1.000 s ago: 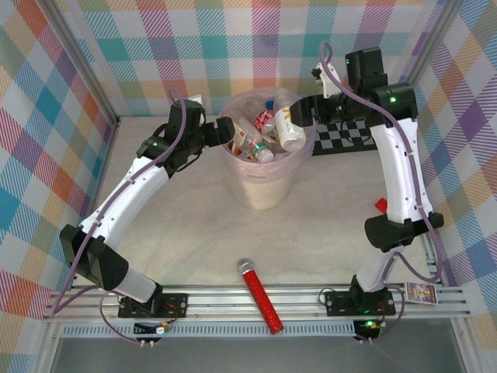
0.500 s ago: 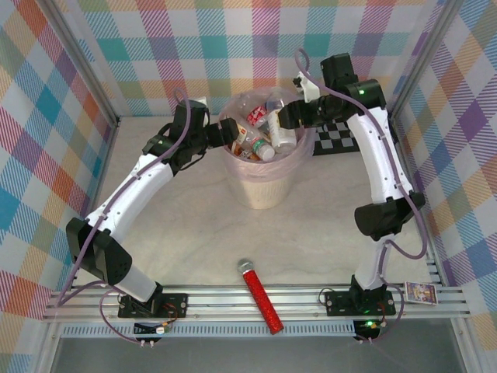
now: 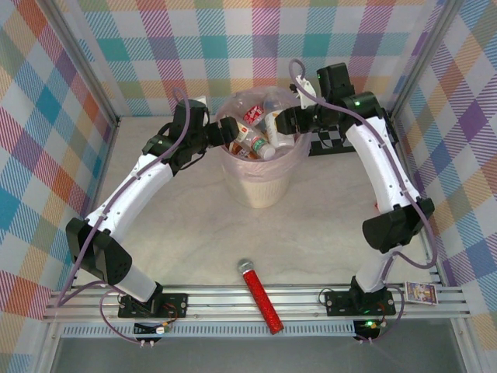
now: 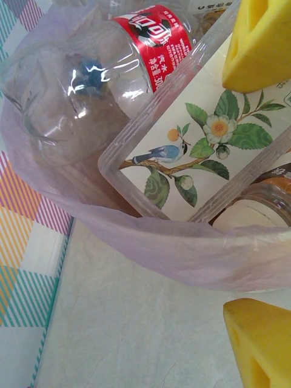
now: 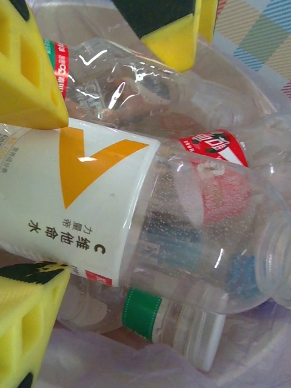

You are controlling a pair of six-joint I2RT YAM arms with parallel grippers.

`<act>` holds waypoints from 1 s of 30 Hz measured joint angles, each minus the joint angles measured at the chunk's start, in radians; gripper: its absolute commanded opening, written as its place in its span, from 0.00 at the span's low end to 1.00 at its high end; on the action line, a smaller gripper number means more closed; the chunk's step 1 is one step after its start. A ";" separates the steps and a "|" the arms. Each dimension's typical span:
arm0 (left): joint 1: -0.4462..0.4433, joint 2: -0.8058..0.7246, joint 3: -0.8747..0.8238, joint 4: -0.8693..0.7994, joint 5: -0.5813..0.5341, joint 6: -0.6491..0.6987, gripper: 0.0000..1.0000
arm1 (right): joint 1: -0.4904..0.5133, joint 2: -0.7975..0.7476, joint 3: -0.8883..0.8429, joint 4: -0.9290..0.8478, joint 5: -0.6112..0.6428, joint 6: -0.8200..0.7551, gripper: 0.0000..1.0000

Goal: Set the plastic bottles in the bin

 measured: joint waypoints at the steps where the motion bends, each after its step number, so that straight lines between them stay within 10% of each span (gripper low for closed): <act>1: 0.000 0.000 0.000 0.000 0.000 0.000 0.88 | 0.002 -0.011 -0.017 0.013 0.007 -0.001 0.57; 17: 0.008 -0.013 0.053 -0.034 -0.003 0.022 0.93 | 0.023 0.093 0.225 -0.118 0.057 -0.006 0.74; 30: 0.047 -0.078 0.035 -0.054 -0.026 0.042 0.94 | 0.023 0.154 0.256 -0.094 0.066 0.016 0.66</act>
